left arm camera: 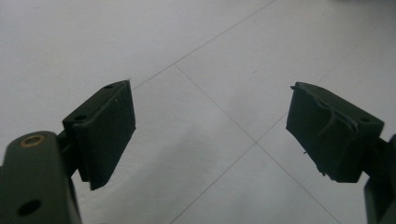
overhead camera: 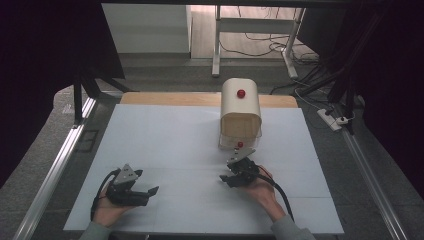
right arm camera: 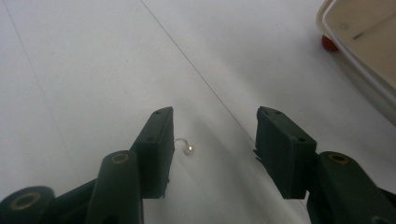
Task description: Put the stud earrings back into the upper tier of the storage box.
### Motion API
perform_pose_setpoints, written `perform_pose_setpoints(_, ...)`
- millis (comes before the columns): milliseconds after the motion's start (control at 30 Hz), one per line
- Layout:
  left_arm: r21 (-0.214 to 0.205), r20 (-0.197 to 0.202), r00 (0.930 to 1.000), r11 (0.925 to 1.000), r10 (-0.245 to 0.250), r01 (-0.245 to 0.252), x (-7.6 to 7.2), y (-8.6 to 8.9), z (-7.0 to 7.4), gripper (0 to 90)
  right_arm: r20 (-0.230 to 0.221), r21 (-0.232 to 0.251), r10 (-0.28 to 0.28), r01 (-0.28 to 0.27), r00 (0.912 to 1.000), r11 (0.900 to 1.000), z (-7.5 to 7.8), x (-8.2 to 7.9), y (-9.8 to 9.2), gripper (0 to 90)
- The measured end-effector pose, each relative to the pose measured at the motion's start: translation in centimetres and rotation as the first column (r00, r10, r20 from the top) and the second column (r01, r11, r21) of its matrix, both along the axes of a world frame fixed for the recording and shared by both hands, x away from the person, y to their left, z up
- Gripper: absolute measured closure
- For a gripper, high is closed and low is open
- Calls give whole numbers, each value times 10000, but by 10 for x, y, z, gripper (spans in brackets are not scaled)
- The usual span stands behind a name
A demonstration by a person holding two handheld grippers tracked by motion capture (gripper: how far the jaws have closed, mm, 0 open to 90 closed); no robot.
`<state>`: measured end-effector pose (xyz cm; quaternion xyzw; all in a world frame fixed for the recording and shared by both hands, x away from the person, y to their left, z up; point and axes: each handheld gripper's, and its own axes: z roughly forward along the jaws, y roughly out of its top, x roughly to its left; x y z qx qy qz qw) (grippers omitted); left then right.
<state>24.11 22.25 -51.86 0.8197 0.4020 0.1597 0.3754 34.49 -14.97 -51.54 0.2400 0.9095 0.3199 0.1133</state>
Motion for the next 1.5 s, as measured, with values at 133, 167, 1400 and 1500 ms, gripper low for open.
perform_pose_setpoints(133, 2, 1, 10000, 10000, 7, -7, 0, 0, 0, 155, -24, -155, 162, -163, 9999, 9997, -2, 0, 1, 551)
perform_pose_setpoints(167, -4, 1, 10000, 10000, 12, -12, 0, 0, 0, 155, 6, -259, 158, -158, 9999, 9995, -2, -1, 2, 565)
perform_pose_setpoints(1400, -66, 21, 9999, 9999, 149, -148, 0, 2, 1, 149, 37, 790, 795, -796, 9968, 9937, 13, -6, -6, 855)
perform_pose_setpoints(1500, -65, 24, 9999, 9999, 152, -152, 0, 2, 1, 150, 139, 877, 735, -745, 9972, 9934, 18, -7, -8, 855)
